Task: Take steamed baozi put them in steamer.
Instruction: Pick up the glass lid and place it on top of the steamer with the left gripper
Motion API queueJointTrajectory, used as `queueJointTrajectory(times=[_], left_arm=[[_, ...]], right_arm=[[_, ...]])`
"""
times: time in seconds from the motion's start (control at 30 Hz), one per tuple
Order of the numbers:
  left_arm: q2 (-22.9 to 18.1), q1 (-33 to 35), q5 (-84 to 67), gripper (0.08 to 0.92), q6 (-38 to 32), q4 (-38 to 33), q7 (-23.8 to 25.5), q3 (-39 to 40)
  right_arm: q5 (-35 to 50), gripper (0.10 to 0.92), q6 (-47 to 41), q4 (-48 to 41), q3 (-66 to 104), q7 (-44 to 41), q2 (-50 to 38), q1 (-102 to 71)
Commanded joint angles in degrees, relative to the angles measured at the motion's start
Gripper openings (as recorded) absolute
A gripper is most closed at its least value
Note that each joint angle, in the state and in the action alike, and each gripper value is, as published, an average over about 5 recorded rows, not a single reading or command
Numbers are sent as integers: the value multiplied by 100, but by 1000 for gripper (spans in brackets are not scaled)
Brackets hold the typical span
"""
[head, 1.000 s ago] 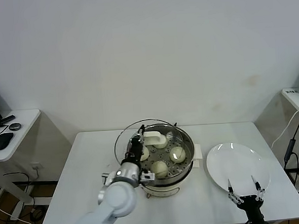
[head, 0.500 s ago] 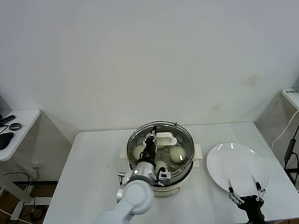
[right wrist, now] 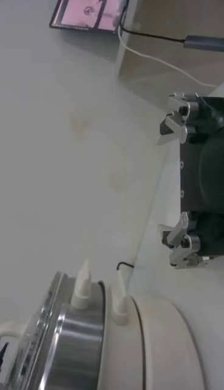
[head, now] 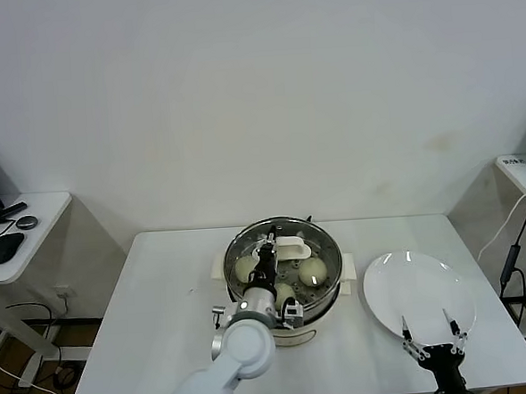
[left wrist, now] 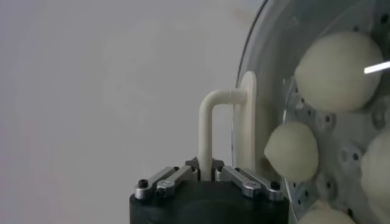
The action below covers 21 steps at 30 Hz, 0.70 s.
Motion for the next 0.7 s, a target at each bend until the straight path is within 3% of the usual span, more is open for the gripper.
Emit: queueJointTrajectory(times=[0.03, 0.43, 0.53, 0.7], left_arm=[[-67, 18, 58, 171, -13, 86, -56, -36], [-158, 119, -282, 178, -25, -7, -195, -100], [-114, 207, -443, 222, -16, -174, -233, -117], [63, 590, -1085, 376, -42, -738, -357, -218]], right_arm=[[3, 823, 8, 6, 0, -11, -13, -3], [28, 823, -1, 21, -18, -14, -51, -14], [31, 823, -10, 29, -26, -12, -63, -23], [29, 823, -5, 50, -52, -13, -71, -41]])
